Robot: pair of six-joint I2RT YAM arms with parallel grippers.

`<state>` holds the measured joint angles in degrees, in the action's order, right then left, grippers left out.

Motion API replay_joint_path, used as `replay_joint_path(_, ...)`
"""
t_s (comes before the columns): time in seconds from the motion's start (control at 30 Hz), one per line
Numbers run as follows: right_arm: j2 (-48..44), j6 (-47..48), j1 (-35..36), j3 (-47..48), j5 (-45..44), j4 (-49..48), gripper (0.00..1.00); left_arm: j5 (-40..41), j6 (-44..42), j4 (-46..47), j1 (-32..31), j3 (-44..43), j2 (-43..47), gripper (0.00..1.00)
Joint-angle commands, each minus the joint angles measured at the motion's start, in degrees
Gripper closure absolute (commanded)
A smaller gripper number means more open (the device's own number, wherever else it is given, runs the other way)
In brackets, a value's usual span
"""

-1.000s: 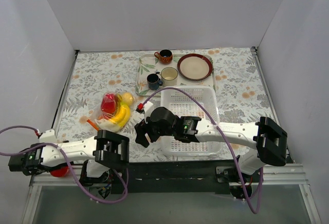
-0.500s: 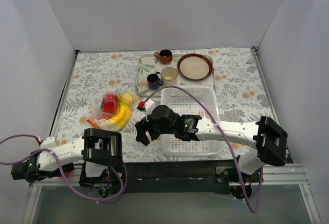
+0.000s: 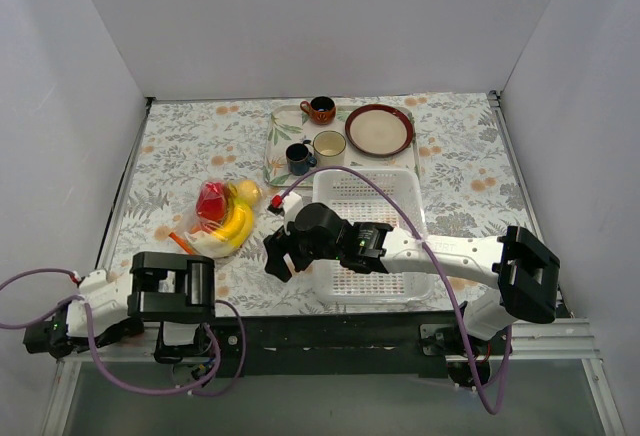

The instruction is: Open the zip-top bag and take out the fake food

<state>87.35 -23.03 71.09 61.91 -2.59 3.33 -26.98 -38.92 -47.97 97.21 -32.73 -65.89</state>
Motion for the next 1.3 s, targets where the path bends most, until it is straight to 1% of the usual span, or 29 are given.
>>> replay_joint_path(0.0, -2.01, -0.62, -0.25, 0.67, 0.39, -0.96, 0.18, -3.6, -2.74, -2.22, -2.19, 3.19, 6.72, 0.02)
replay_joint_path(0.1, -2.45, -0.88, -0.25, 0.49, 0.3, -0.79, 0.19, -4.48, -2.57, -0.64, -3.95, 6.27, 11.55, 0.02)
replay_joint_path(0.13, -2.71, -0.88, -0.25, 0.49, 0.13, -0.78, 0.19, -4.66, -2.57, -0.12, -4.39, 6.54, 11.75, 0.07)
replay_joint_path(0.17, -2.89, -0.97, -0.25, 0.49, -0.04, -0.61, 0.19, -4.75, -2.48, 0.15, -4.92, 6.71, 11.66, 0.15)
replay_joint_path(0.2, -3.06, -1.05, -0.34, 0.41, -0.22, -0.61, 0.2, -4.57, -1.35, 0.59, -5.18, 7.15, 10.7, 0.37)
replay_joint_path(0.27, -3.33, -1.05, -0.34, 0.32, -0.57, -0.52, 0.2, -3.52, 1.02, 2.34, -7.19, 7.33, 8.86, 0.54)
replay_joint_path(0.3, -3.5, -1.23, -0.25, 0.23, -0.57, -0.61, 0.2, -2.3, 2.34, 2.78, -7.9, 6.98, 7.8, 0.6)
replay_joint_path(0.33, -3.68, -1.23, -0.34, -0.03, -0.66, -0.7, 0.2, -2.02, 3.4, 2.88, -8.35, 6.54, 5.09, 0.7)
replay_joint_path(0.4, -3.77, -1.49, -0.34, -0.12, -0.75, -0.61, 0.21, -2.46, 5.5, 3.14, -9.4, 4.1, 2.79, 0.77)
replay_joint_path(0.43, -3.77, -1.58, -0.34, -0.21, -0.75, -0.61, 0.21, -2.63, 8.39, 2.62, -10.28, 2.69, 0.78, 0.84)
replay_joint_path(0.47, -3.77, -1.58, -0.25, -0.12, -0.75, -0.61, 0.21, -3.07, 9.9, 1.74, -12.55, 0.93, 0.06, 0.87)
replay_joint_path(0.53, -3.85, -1.5, -0.34, -0.03, -1.01, -0.61, 0.21, -6.65, 13.14, -2.98, -14.84, -6.77, -0.91, 0.96)
replay_joint_path(0.57, -3.94, -1.41, -0.25, 0.23, -1.27, -0.7, 0.21, -8.07, 17.25, -4.49, -18.51, -9.95, -1.52, 0.98)
replay_joint_path(0.6, -4.2, -1.41, -0.25, 0.49, -1.63, -0.61, 0.21, -9.3, 19.99, -6.07, -20.63, -12.77, -1.79, 0.98)
replay_joint_path(0.63, -4.38, -0.97, -0.34, 0.75, -2.93, -0.52, 0.21, -12.27, 22.28, -9.31, -22.92, -18.89, -1.88, 0.99)
replay_joint_path(0.67, -4.56, -0.79, -0.34, 1.02, -3.56, -0.35, 0.22, -13.7, 27.26, -10.91, -27.99, -21.65, -2.31, 1.0)
replay_joint_path(0.73, -5.7, 0.08, -0.34, 2.16, -6.79, 0.44, 0.22, -15.99, 33.44, -12.24, -34.25, -28.92, -2.4, 1.0)
replay_joint_path(0.77, -6.48, 0.26, -0.34, 2.42, -8.29, 0.62, 0.23, -15.91, 41.56, -11.46, -41.41, -30.88, -2.49, 1.0)
replay_joint_path(0.83, -9.56, 0.61, -0.25, 2.34, -13.72, 0.62, 0.24, -15.47, 48.72, -8.47, -48.83, -35.01, -3.01, 1.0)
replay_joint_path(0.87, -10.87, 0.79, -0.34, 2.08, -15.67, 0.62, 0.24, -14.34, 51.46, -7.5, -55.74, -38.77, -3.28, 1.0)
replay_joint_path(0.9, -14.02, 0.88, -0.34, 1.55, -17.69, 0.62, 0.24, -13.54, 56.79, -5.49, -59.12, -40.47, -4.5, 1.0)
replay_joint_path(0.93, -15.79, 0.79, -0.25, 1.37, -22.93, 0.71, 0.24, -12.75, 58.76, -4.95, -65.42, -41.87, -5.21, 1.0)
replay_joint_path(1.0, -22.09, -0.61, -0.25, 0.59, -28.93, 2.11, 0.24, -10.29, 62.36, -5.21, -72.04, -46.36, -8.62, 1.0)
replay_joint_path(1.03, -24.57, -0.88, -0.25, -0.99, -34.27, 1.94, 0.24, -9.24, 62.99, -5.47, -75.47, -47.68, -9.86, 1.0)
replay_joint_path(1.07, -27.12, -1.23, -0.25, -2.22, -36.41, 1.16, 0.24, -8.36, 63.61, -5.65, -82.11, -48.47, -10.66, 1.0)
replay_joint_path(1.13, -34.77, -1.49, -0.25, -5.64, -41.85, 0.62, 0.24, -3.98, 66.32, -4.6, -88.74, -49.62, -12.41, 1.0)
replay_joint_path(1.17, -37.05, -1.41, -0.16, -6.62, -43.45, 0.45, 0.23, -0.82, 67.38, -3.9, -96.17, -49.62, -12.94, 1.0)
replay_joint_path(1.2, -41.08, -0.89, -0.25, -7.5, -44.33, 0.27, 0.22, 3.56, 67.74, -3.46, -100.42, -50.41, -13.73, 1.0)
replay_joint_path(1.27, -43.92, -0.18, -0.25, -8.99, -46.45, 1.23, 0.2, 5.18, 69.41, -3.1, -109.11, -51.11, -16.45, 1.0)
